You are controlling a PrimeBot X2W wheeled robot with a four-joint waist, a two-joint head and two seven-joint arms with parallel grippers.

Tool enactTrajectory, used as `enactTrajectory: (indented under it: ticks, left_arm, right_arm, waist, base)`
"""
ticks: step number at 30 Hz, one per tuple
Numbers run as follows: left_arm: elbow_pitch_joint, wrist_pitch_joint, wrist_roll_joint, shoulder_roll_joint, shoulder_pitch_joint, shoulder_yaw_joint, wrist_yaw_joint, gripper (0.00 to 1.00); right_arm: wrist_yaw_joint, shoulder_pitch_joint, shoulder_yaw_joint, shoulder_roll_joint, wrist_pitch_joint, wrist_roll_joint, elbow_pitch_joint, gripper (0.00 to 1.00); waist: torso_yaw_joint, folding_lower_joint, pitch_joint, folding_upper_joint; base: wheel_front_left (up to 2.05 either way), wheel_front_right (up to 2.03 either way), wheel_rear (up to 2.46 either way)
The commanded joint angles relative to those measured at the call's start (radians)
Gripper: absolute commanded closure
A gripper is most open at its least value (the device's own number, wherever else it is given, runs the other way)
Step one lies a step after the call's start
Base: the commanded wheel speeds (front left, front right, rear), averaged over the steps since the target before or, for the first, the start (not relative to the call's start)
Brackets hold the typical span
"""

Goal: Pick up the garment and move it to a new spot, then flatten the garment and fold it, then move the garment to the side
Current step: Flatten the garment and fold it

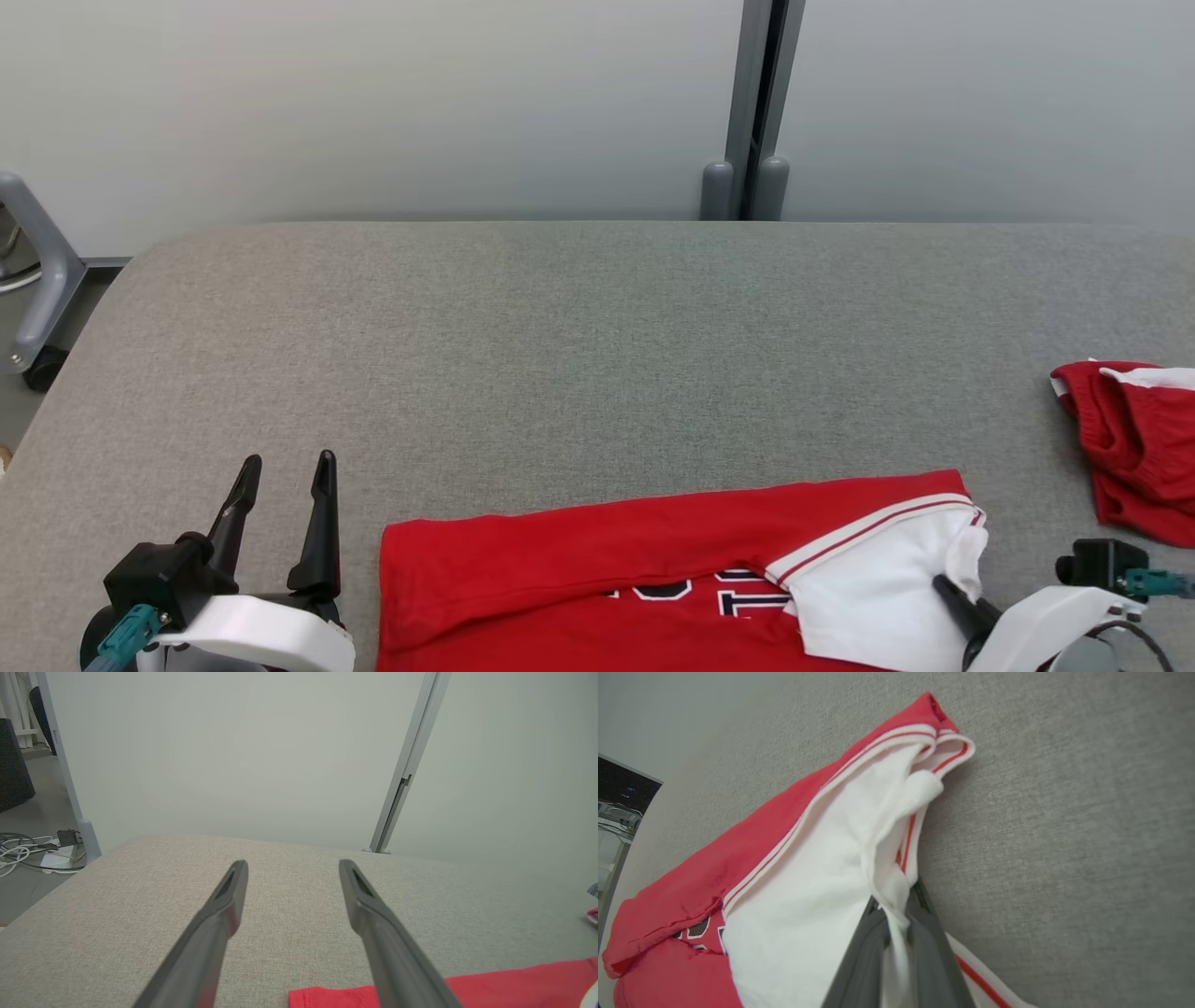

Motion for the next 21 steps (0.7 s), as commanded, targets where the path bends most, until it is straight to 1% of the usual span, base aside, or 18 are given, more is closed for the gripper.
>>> enactTrajectory:
  ticks: [1, 6, 11, 13, 17, 21]
  left_arm:
    - [0.002, -0.001, -0.002, 0.004, -0.005, 0.0, 0.0, 0.0]
    - [-0.001, -0.003, -0.004, 0.005, -0.003, -0.001, 0.0, 0.0]
    - [-0.005, -0.006, -0.006, 0.007, 0.003, 0.004, 0.005, 0.0]
    - [-0.007, -0.008, -0.006, 0.006, 0.005, 0.004, 0.004, 0.0]
    - [-0.007, -0.011, -0.004, -0.001, 0.008, 0.004, 0.001, 0.0]
    - [0.0, -0.015, -0.007, -0.006, 0.011, 0.003, -0.001, 0.0]
  right_arm:
    - [0.0, -0.006, -0.008, -0.02, -0.012, 0.009, -0.005, 1.0]
    - [0.0, -0.001, -0.039, -0.081, -0.038, 0.008, -0.004, 1.0]
    - [0.0, 0.002, -0.067, -0.112, -0.062, 0.009, -0.024, 1.0]
    - [0.0, 0.001, -0.08, -0.117, -0.074, 0.019, -0.04, 1.0]
    - [0.0, 0.003, -0.097, -0.112, -0.092, -0.005, -0.088, 1.0]
    - [0.0, 0.013, -0.107, -0.089, -0.086, -0.042, -0.188, 1.0]
  waist:
    - [-0.005, 0.0, -0.003, -0.0001]
    - [-0.021, 0.0, -0.01, -0.0001]
    - [-0.029, 0.0, -0.014, -0.0001]
    - [-0.029, 0.0, -0.016, -0.0001]
    - [-0.028, 0.0, -0.022, -0.0001]
    - [-0.024, 0.0, -0.03, -0.0001]
  base:
    - [0.0, 0.0, 0.0]
    - [0.0, 0.0, 0.0]
    - [0.0, 0.0, 0.0]
    - [0.0, 0.0, 0.0]
    - [0.0, 0.0, 0.0]
    - [0.0, 0.0, 0.0]
